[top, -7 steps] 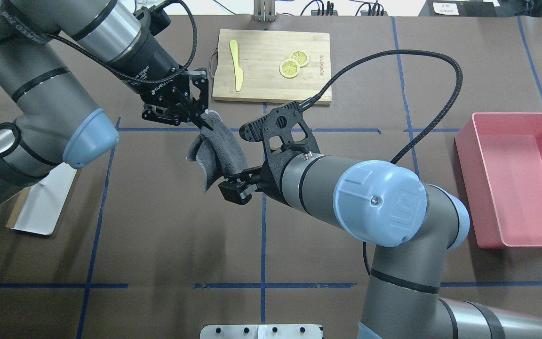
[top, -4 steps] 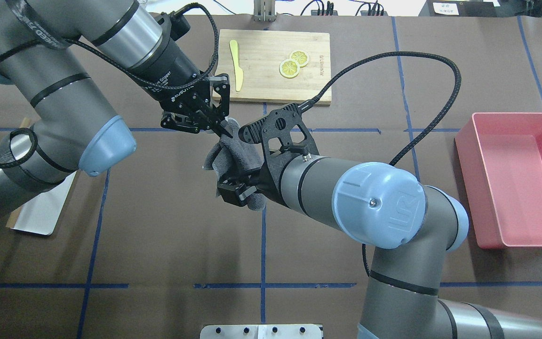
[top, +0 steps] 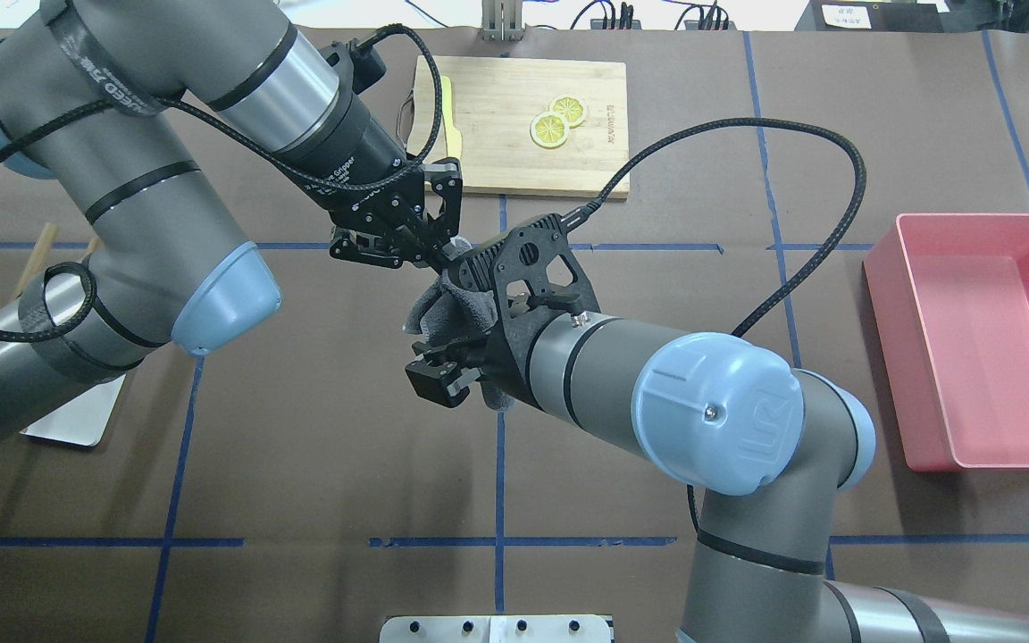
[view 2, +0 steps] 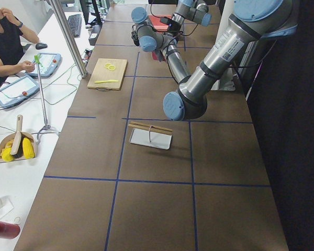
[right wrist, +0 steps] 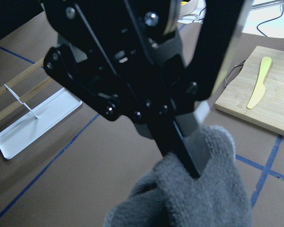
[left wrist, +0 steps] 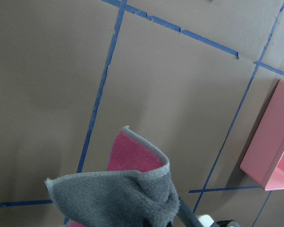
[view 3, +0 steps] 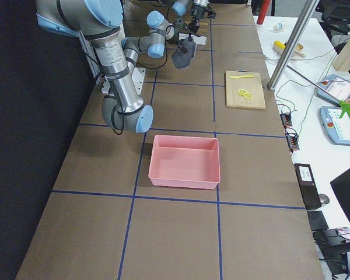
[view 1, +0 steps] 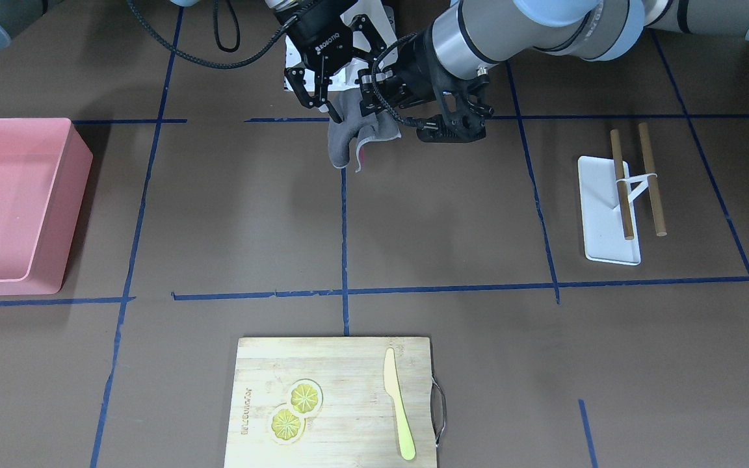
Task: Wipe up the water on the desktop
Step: 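Carry the cloth toward the right gripper and grasp it with the right gripper, then open the left gripper and withdraw it while the right gripper holds the cloth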
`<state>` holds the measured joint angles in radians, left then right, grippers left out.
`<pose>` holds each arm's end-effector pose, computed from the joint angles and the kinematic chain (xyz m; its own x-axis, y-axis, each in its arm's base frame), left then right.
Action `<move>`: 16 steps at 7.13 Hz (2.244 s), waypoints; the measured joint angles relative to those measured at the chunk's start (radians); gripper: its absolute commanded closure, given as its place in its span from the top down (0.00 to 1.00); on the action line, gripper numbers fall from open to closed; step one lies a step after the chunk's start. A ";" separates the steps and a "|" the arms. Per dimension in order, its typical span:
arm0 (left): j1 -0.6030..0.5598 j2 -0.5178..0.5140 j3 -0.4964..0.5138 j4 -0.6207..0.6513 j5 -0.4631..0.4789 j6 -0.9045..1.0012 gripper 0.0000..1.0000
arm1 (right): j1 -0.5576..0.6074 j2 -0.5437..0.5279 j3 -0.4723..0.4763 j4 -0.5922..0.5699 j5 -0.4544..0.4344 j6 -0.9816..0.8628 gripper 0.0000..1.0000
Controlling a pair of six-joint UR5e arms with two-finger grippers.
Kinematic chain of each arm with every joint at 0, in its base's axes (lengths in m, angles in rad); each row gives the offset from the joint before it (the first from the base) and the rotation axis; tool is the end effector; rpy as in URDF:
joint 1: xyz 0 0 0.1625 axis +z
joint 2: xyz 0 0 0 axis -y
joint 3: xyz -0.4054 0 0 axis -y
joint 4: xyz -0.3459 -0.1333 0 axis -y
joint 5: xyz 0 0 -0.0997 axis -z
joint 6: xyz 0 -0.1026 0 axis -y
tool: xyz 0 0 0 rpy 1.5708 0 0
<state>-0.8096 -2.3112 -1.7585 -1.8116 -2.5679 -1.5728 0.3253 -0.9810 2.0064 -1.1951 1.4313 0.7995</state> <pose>0.3598 -0.4459 0.1149 0.2701 -0.2851 -0.9197 -0.1397 0.9335 -0.3304 -0.4474 -0.3066 0.1226 0.4259 -0.5849 0.6903 -0.2085 0.6790 0.7039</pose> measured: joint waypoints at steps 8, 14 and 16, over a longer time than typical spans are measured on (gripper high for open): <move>0.001 0.002 -0.001 0.000 0.002 -0.001 0.37 | -0.003 -0.012 0.008 0.026 -0.011 0.012 0.00; -0.051 0.016 -0.028 0.009 0.045 0.005 1.00 | 0.002 -0.020 0.043 -0.023 -0.005 0.035 0.00; -0.129 0.072 -0.029 0.013 0.041 0.049 1.00 | 0.009 -0.030 0.158 -0.244 0.032 0.040 0.00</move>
<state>-0.9384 -2.2389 -1.7871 -1.7987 -2.5270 -1.5235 0.3341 -1.0107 2.1646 -1.4392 1.4637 0.8396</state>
